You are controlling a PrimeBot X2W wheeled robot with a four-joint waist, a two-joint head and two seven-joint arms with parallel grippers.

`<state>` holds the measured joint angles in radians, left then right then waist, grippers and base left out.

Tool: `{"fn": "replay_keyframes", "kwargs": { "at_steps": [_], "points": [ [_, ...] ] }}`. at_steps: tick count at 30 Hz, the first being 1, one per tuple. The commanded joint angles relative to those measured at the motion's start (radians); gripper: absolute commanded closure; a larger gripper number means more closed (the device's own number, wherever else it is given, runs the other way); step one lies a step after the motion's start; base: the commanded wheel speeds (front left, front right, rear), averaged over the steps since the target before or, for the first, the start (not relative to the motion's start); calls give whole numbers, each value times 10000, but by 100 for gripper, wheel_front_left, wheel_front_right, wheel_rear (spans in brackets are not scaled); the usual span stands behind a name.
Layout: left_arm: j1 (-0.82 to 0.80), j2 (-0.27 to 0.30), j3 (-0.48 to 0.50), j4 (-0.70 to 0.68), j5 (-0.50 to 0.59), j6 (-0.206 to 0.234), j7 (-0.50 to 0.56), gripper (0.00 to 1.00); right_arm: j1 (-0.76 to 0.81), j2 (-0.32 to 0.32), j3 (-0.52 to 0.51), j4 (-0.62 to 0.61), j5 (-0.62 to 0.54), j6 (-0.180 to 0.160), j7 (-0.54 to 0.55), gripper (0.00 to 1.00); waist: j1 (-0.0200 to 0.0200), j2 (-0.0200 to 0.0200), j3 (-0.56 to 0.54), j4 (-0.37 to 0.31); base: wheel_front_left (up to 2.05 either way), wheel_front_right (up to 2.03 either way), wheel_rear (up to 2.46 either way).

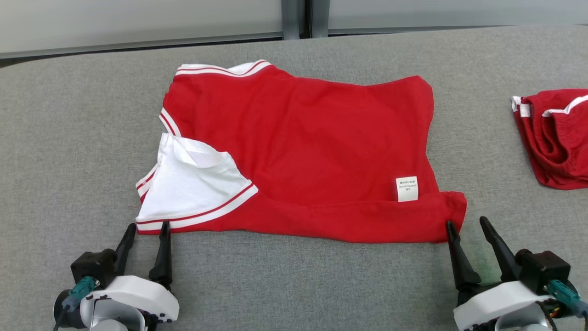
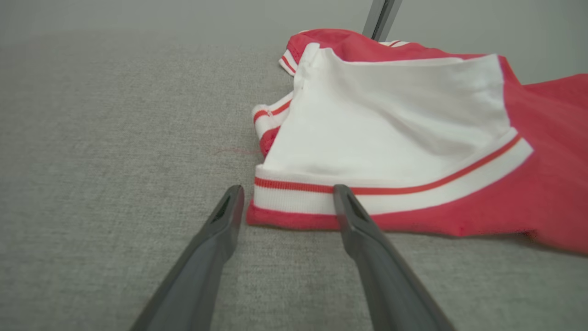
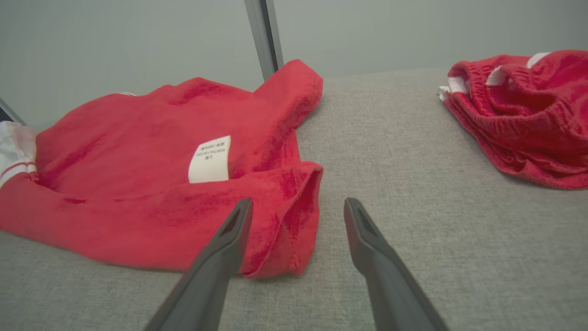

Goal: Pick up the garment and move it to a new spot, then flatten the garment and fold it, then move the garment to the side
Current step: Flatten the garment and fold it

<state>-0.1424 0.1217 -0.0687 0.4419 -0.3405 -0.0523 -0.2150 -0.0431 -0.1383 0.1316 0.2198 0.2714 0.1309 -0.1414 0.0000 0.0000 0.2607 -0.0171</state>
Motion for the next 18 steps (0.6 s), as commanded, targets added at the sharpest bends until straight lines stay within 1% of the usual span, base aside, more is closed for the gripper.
{"fn": "replay_keyframes", "kwargs": {
  "at_steps": [1, 6, 7, 8, 9, 10, 11, 12, 13, 14, 18],
  "points": [
    [-256, 29, 87, 221, -162, -77, -78, 0, -196, -20, 34, 238, 116, -4, -55, 0, 0, 0, 99, -10, 0, 0, 0],
    [-677, -45, 162, 1294, -656, -364, -74, 0, -778, 113, 379, 1274, 477, -4, -92, 0, 0, 0, 247, -45, 0, 0, 0],
    [-741, -49, 135, 1458, -736, -425, -65, 6, -872, 125, 450, 1482, 574, -4, -26, 0, 0, 0, 273, -35, 0, 0, 0],
    [-808, -20, 77, 1615, -752, -477, -64, 51, -970, 151, 536, 1666, 658, -4, -18, 0, 0, 0, 294, -27, 0, 0, 0],
    [-847, -3, 1, 1737, -774, -518, -55, 73, -1081, 154, 588, 1820, 724, -4, -66, 10, 0, 0, 321, -11, 0, 0, 0],
    [-895, 0, -60, 1845, -812, -564, -68, 100, -1152, 176, 654, 1997, 833, -4, -71, 54, 0, 0, 337, 9, 0, 0, 0],
    [-938, 13, -117, 1942, -821, -613, -88, 100, -1223, 175, 724, 2156, 906, -4, -108, 69, 0, 0, 346, 30, 0, 0, 0],
    [-956, 20, -167, 2002, -826, -613, -107, 100, -1277, 154, 766, 2272, 962, -4, -156, 92, 0, 0, 349, 55, 0, 0, 0],
    [-956, 20, -167, 2002, -826, -613, -107, 100, -1277, 154, 766, 2272, 962, -4, -156, 92, 0, 0, 349, 55, 0, 0, 0],
    [-997, 38, -214, 2029, -821, -631, -161, 100, -1330, 166, 828, 2363, 1078, -4, -246, 100, 0, 0, 349, 81, 0, 0, 0],
    [-923, 145, -228, 1909, -791, -666, -327, 100, -1380, 83, 957, 2466, 1362, -4, -551, 100, 0, 0, 239, 164, 0, 0, 0]
  ]
}}
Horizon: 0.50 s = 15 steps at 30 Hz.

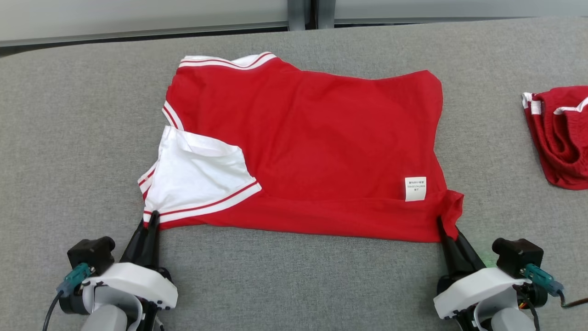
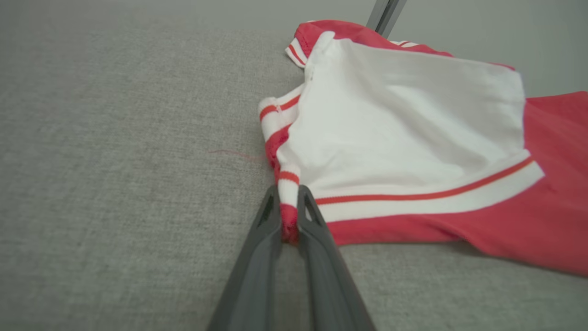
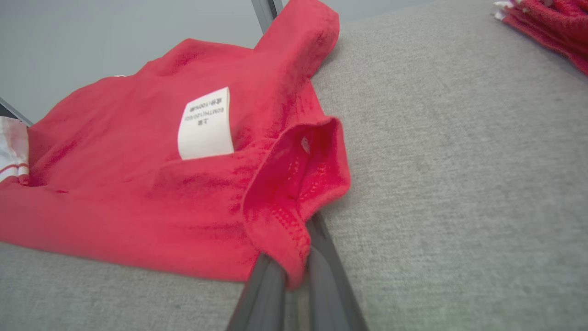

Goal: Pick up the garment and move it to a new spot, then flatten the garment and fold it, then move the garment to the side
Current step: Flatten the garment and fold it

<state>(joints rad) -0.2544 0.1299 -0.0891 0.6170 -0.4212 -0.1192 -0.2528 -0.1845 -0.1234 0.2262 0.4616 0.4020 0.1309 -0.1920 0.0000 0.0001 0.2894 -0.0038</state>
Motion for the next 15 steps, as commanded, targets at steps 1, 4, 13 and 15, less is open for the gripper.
{"fn": "replay_keyframes", "kwargs": {
  "at_steps": [1, 4, 13, 15],
  "points": [
    [308, 84, -30, 71, 10, -14, 10, 100, 101, -126, 1, 11, 89, -4, -131, 100, 0, -1, -112, 55, 0, 0, 0],
    [674, 208, 62, -285, -25, -13, -53, 100, 383, -209, -8, -224, 262, -4, -245, 100, 0, -1, -332, 124, 0, 0, 0],
    [2432, 475, -45, -1676, -155, 175, 780, 100, 2122, -547, -663, -1331, 242, -13, 251, 100, 0, -1, -1040, 451, 0, 0, 0],
    [2824, 464, -84, -1969, -253, 239, 1157, 100, 2496, -536, -863, -1484, 211, -13, 398, 100, 0, -1, -1172, 504, 0, 0, 0]
  ]
}}
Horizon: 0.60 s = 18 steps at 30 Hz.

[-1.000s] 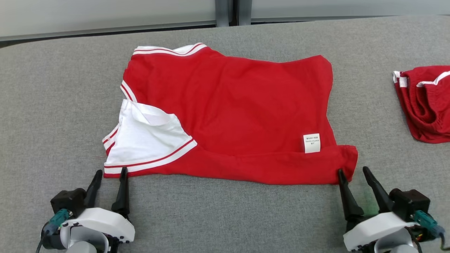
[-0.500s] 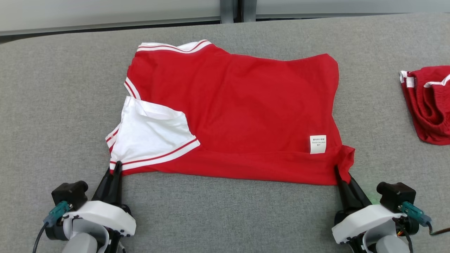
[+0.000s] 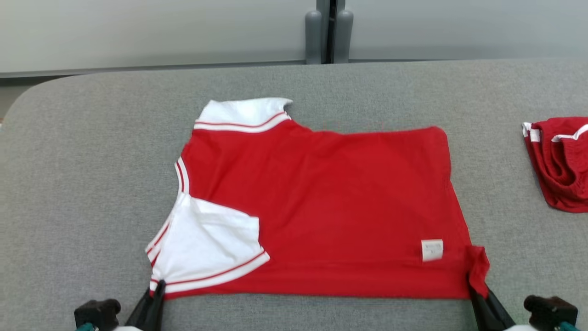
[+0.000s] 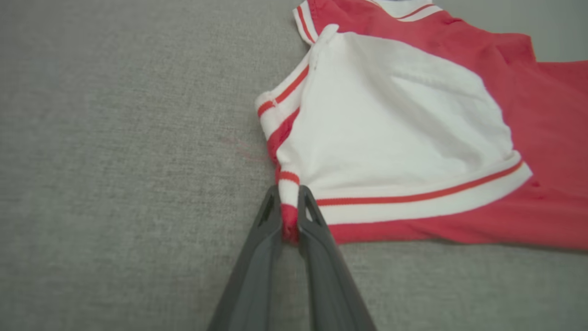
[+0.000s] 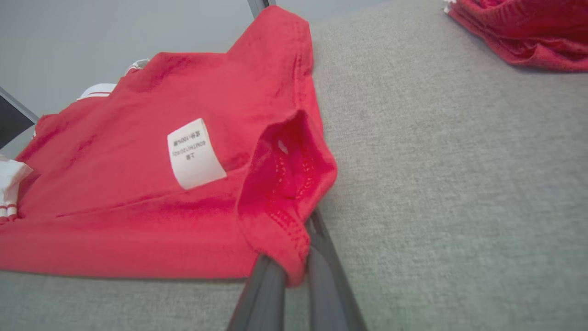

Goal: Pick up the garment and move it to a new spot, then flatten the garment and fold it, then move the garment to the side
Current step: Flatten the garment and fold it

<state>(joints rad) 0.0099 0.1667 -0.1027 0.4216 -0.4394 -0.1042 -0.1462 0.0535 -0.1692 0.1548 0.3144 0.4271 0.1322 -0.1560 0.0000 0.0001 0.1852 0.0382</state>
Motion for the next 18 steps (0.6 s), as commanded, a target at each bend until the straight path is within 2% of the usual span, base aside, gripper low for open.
{"fn": "replay_keyframes", "kwargs": {
  "at_steps": [1, 4, 5, 6, 7, 8, 12, 18],
  "points": [
    [369, 94, 28, -141, -104, 150, 265, 100, 309, -53, -218, -41, -52, -28, 144, 100, 0, -1, -205, 105, 0, 0, 0],
    [829, 92, 15, -585, -207, 262, 624, 100, 688, 52, -341, -269, -22, -27, 364, 100, 0, -1, -364, 143, 0, 0, 0],
    [956, 114, -9, -730, -194, 288, 728, 100, 767, 73, -383, -332, -56, -27, 434, 82, 0, -1, -411, 142, 0, 0, 0],
    [1040, 112, -28, -858, -214, 324, 808, 96, 837, 124, -410, -388, -34, -27, 511, 55, 0, -1, -434, 144, 0, 0, 0],
    [1051, 124, 22, -964, -193, 451, 826, 53, 879, 164, -407, -454, 5, -27, 579, 17, 0, -1, -440, 156, 0, 0, 0],
    [1042, 130, 65, -1084, -184, 503, 815, 0, 845, 166, -468, -535, -41, -27, 574, 0, 0, -1, -450, 158, 0, 0, 0],
    [913, 20, 161, -1710, -27, 822, 285, 0, 655, 100, -607, -1056, -430, -22, 356, 0, 0, -1, -512, 86, 0, 0, 0],
    [598, 75, 244, -3083, 721, 1446, -664, 0, 270, -6, -1025, -2531, -1346, -22, 128, 0, 0, -1, -630, -84, 0, 0, 0]
  ]
}}
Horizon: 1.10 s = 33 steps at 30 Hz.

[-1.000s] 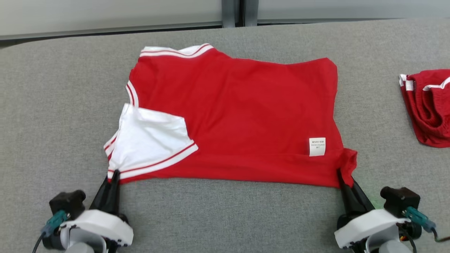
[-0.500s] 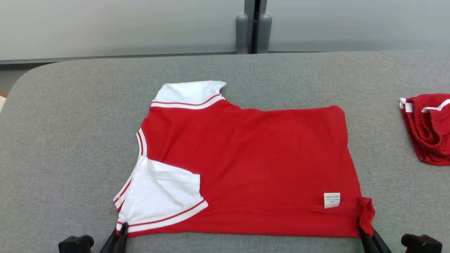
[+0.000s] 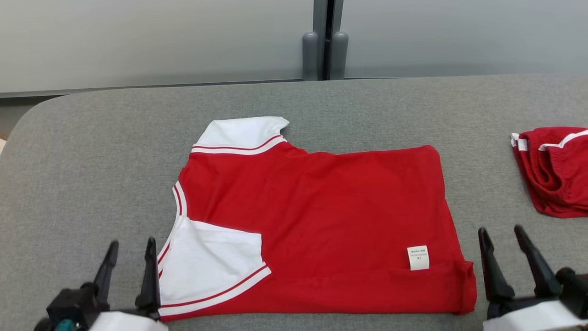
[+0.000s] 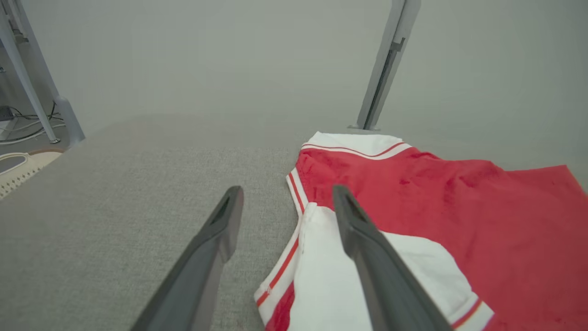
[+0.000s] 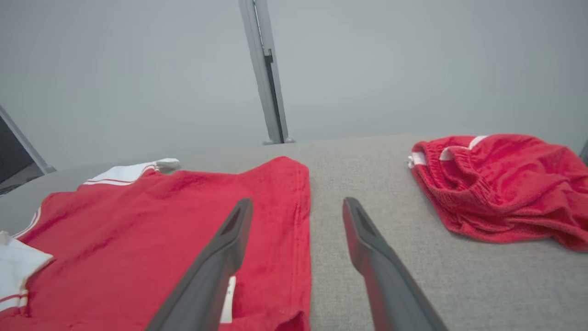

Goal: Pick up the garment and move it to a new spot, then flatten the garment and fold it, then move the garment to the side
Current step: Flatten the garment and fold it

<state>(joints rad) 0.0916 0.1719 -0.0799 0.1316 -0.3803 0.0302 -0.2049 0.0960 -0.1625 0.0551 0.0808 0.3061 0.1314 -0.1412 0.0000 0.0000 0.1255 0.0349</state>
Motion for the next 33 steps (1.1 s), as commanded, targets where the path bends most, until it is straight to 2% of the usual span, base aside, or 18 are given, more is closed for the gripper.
{"fn": "replay_keyframes", "kwargs": {
  "at_steps": [1, 6, 17, 21, 25, 33],
  "points": [
    [-295, -9, 18, -443, 211, 177, -167, 0, -229, -67, -19, -451, -229, -14, 61, 0, 0, 0, -49, -78, 0, 0, 0],
    [-612, 59, -137, -1188, 542, 354, -102, 0, -523, 6, 43, -1437, -652, -14, 480, 0, 0, 0, -140, -193, 0, 0, 0],
    [-763, 141, -370, -1363, 590, 481, 402, 0, -394, 147, -40, -1761, -705, -15, 769, 0, 0, 0, -17, -175, 0, 0, 0],
    [-1517, 145, -613, -1063, 637, 242, 534, 0, -529, 218, -123, -1834, -731, -15, 822, 0, 0, 0, 364, -132, 0, 0, 0],
    [-3034, -2, -969, -418, 589, -157, 774, 0, -816, 294, -99, -2035, -813, -15, 862, 0, 0, 0, 1120, -194, 0, 0, 0],
    [-6731, -260, -1458, 2430, 328, -1034, 1363, 0, -1763, 403, 214, -2047, -877, -13, 672, 0, 0, 0, 2798, -802, 0, 0, 0]
  ]
}}
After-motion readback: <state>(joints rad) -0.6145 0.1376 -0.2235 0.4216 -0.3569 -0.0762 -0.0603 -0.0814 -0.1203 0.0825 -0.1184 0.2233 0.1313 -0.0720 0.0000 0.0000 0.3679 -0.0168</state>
